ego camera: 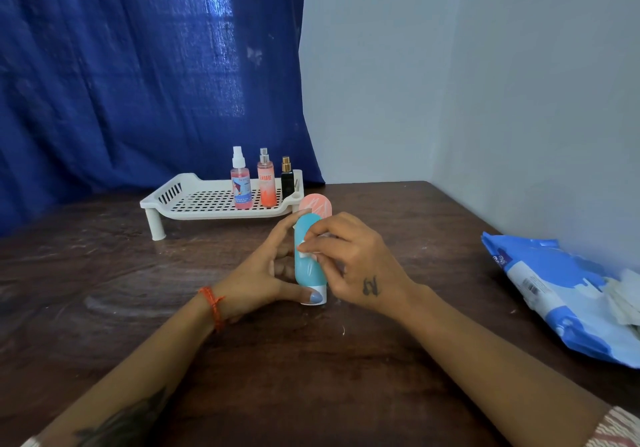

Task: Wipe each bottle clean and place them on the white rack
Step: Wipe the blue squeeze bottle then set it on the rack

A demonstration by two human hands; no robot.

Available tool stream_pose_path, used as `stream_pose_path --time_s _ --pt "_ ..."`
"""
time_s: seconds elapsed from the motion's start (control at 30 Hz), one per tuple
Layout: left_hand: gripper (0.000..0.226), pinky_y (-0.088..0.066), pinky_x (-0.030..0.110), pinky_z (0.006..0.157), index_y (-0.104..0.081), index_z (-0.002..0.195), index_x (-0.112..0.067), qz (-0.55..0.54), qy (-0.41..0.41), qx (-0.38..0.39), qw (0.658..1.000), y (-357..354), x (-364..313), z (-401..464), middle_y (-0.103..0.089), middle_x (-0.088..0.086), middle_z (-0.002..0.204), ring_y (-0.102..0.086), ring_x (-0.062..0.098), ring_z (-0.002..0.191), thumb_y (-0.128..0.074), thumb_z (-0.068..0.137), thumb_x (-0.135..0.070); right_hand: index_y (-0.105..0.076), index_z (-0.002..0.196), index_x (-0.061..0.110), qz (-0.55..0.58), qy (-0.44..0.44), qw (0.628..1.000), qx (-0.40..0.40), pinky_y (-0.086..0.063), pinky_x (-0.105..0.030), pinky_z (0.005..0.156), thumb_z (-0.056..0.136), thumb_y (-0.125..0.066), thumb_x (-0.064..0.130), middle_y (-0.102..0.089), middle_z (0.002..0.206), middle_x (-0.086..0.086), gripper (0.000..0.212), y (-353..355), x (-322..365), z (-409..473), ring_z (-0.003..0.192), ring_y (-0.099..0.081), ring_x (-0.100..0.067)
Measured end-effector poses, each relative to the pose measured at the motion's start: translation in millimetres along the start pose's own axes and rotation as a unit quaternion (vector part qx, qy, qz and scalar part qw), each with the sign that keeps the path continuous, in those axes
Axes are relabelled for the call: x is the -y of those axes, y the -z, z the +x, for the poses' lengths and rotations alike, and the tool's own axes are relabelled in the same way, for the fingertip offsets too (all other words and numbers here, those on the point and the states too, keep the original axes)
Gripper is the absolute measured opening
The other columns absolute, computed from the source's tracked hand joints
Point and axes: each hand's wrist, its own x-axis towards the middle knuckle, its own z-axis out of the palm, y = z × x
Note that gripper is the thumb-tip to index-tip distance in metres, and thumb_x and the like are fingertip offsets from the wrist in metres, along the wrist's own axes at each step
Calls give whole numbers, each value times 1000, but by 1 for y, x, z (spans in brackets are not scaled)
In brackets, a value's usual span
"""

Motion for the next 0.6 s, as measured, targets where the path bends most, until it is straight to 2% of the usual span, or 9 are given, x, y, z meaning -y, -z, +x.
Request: stream_pose_path --time_s 0.2,0.3,0.43,0.5,0.6 --pt "108 -54 38 90 -22 141 -43 4 11 -2 1000 1 1 1 -57 0 130 -64 20 109 -77 65 11 -73 82 8 1 -36 999 5 -43 -12 77 68 -70 6 -69 85 -5 14 5 -6 -2 81 -60 -11" --pt "108 -54 35 89 -21 140 -44 2 16 2 1000 1 0 0 -55 0 130 -64 18 108 -76 66 11 -72 87 9 -13 -62 998 -12 -47 -16 76 72 -69 8 -69 89 -5 15 4 -8 -2 84 -61 -12" --pt "108 -54 38 88 -21 141 -44 1 17 2 1000 1 -2 -1 -56 1 128 -64 21 108 -76 66 10 -71 92 8 13 -62 998 0 -40 -5 81 79 -64 16 -67 95 -5 17 0 -4 -2 89 -58 -9" --pt "108 -54 41 90 -21 141 -43 -1 18 1 1000 1 -2 -1 -56 1 129 -64 21 109 -76 66 11 -72 91 9 36 -52 998 17 -41 -7 81 79 -61 19 -66 93 -5 19 0 -2 -2 88 -58 -9" --pt "109 -54 42 89 -20 142 -43 -2 19 1 1000 1 -2 -1 -55 2 130 -63 22 109 -76 65 11 -72 84 7 50 -47 997 31 -46 -11 76 74 -66 16 -67 87 -5 15 2 -2 -2 81 -60 -10"
